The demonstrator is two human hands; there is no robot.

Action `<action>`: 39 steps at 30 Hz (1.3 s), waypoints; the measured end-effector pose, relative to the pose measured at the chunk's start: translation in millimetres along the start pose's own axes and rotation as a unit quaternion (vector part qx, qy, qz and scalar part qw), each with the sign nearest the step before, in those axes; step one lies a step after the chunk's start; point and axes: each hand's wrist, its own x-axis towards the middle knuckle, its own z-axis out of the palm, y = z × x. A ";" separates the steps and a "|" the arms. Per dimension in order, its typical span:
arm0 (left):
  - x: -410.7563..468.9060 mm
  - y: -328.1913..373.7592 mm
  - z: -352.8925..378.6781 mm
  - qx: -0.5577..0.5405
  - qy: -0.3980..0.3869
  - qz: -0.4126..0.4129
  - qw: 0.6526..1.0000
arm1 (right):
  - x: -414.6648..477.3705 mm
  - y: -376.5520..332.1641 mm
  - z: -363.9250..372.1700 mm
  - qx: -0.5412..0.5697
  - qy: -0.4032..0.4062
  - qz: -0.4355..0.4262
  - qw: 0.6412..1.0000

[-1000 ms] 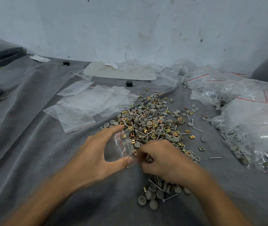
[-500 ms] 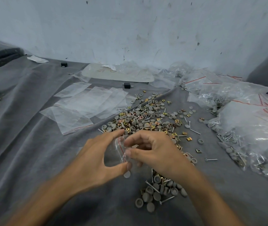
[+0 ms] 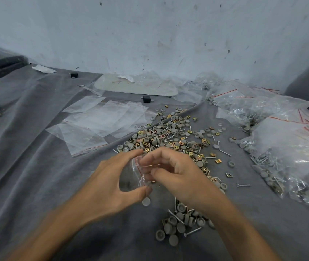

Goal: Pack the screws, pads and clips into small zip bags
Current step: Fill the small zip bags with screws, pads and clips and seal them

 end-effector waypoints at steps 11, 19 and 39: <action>-0.8 -9.1 -5.5 -0.027 0.031 -0.014 0.999 | 0.8 25.6 6.3 -0.399 -0.109 0.022 0.910; -1.7 -10.8 -5.6 -0.018 0.023 -0.020 0.999 | 0.1 20.8 8.6 -0.393 -0.128 -0.007 0.911; -1.9 -4.1 -4.3 -0.009 0.020 -0.011 1.000 | 1.5 17.0 -15.8 -0.247 0.042 -0.006 0.968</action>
